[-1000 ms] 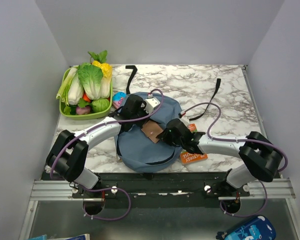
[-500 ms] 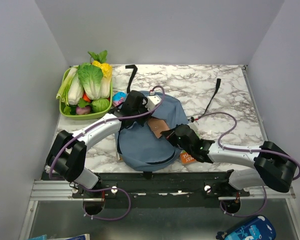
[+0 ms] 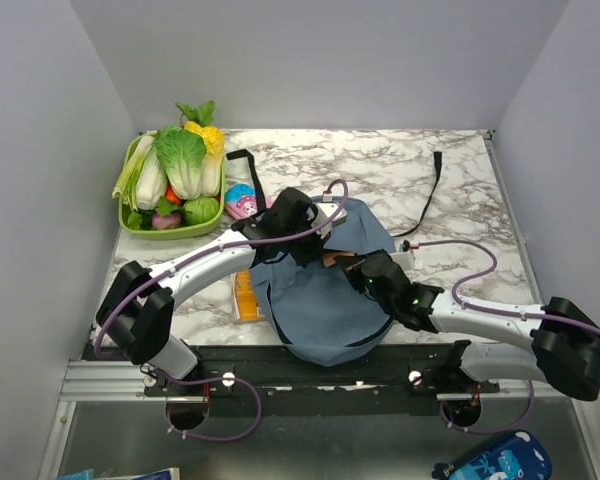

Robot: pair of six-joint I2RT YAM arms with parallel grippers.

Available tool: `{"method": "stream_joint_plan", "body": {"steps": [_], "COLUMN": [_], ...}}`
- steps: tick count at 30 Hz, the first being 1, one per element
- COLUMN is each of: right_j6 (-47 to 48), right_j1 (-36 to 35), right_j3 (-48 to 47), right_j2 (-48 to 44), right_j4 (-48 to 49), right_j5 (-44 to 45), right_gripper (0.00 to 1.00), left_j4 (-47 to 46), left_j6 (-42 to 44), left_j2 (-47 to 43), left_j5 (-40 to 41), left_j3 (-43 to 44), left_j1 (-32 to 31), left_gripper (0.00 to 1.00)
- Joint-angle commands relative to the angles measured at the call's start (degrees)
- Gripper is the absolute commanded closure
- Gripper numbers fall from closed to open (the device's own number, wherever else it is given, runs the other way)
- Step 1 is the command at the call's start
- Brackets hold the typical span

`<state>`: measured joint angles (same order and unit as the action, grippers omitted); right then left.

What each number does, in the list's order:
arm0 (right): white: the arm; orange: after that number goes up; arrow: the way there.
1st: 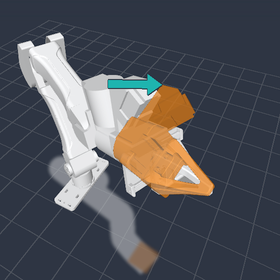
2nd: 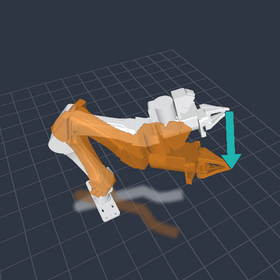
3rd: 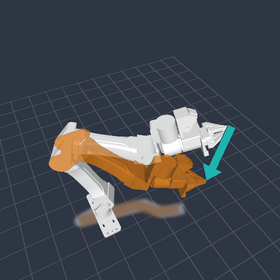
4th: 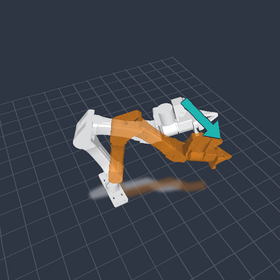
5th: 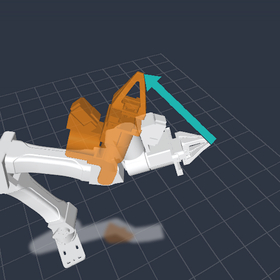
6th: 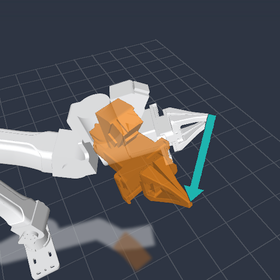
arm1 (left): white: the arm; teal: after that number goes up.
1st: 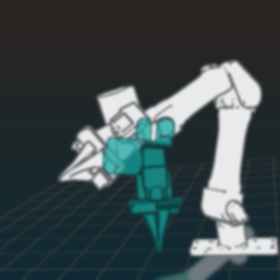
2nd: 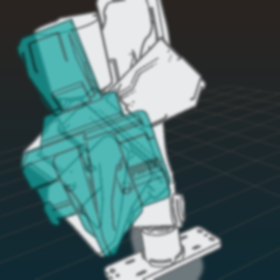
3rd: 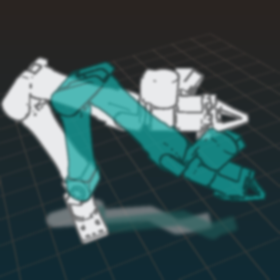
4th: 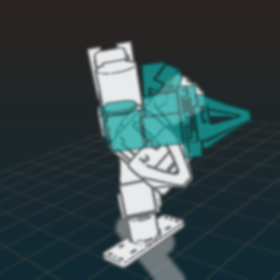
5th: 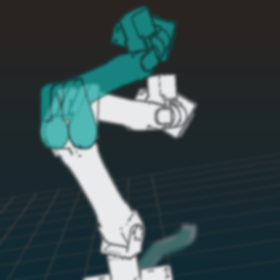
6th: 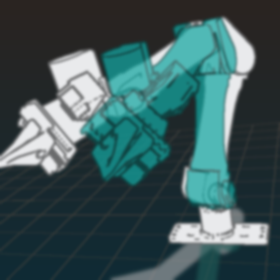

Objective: Pack the student bag
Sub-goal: Place the personal item in the student bag.

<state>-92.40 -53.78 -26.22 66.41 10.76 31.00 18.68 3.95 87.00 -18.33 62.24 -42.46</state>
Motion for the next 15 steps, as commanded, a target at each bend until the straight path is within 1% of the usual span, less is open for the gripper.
{"method": "stream_joint_plan", "body": {"steps": [1, 3, 4, 6, 7, 8, 9, 10, 11, 12, 13, 14, 15], "right_j6": [-1.12, -0.59, 0.98, 2.31, 3.36, 6.15, 7.22, 8.37, 9.86, 11.0, 12.06, 15.2, 16.8], "right_j1": [0.25, 0.17, 0.25, 0.25, 0.25, 0.17, 0.17, 0.25, 0.17, 0.34, 0.52, 0.6, 0.61], "right_j3": [-5.5, -6.3, -7.35, -9.37, -10.68, -11.13, -11.48, -11.57, -11.05, -10.79, -10.52, -10.17, -10.08], "right_j2": [5.64, 8.89, 10.04, 12.41, 14.08, 14.7, 15.06, 14.98, 14.63, 14.36, 14.1, 13.57, 13.22], "right_j4": [3.03, 4.96, 7.75, 6.91, 8.03, 8.83, 8.83, 8.84, 8.84, 8.75, 8.83, 9.1, 9.1], "right_j5": [2.22, 1.43, 1.17, 0.9, 0.64, 0.29, 0.02, 0.02, 0.28, 0.72, 0.72, 0.46, 0.2], "right_gripper": [0.99, 1.0, 0.99, 1.0, 1.0, 0.97, 0.92, 0.83, 0.68, 0.61, 0.55, 0.48, 0.47], "left_j4": [2.33, 3.12, 3.21, 3.64, 4.08, 4.87, 5.31, 5.67, 6.28, 6.55, 6.9, 7.77, 8.13], "left_j6": [0.62, 2.46, 2.82, 4.92, 5.71, 6.16, 6.68, 7.91, 8.35, 8.71, 9.41, 9.76, 9.85], "left_j2": [-1.04, -2.18, -2.71, -4.12, -4.56, -5.26, -5.61, -5.88, -6.14, -6.23, -6.23, -5.8, -5.62], "left_j5": [-3.38, -4.61, -4.61, -6.53, -7.15, -7.25, -7.95, -8.39, -8.91, -9.35, -10.66, -11.11, -11.46], "left_j3": [-0.53, -0.8, -1.06, -1.15, -0.98, -0.8, -0.63, -0.37, -0.28, -0.19, 0.25, 0.51, 0.86], "left_j1": [-0.08, -0.08, -0.17, 0.09, 0.27, 0.27, 0.44, 0.71, 1.49, 1.94, 2.37, 2.9, 3.6], "left_gripper": [1.0, 1.0, 1.0, 1.0, 1.0, 1.0, 1.0, 1.0, 1.0, 1.0, 1.0, 1.0, 1.0]}}
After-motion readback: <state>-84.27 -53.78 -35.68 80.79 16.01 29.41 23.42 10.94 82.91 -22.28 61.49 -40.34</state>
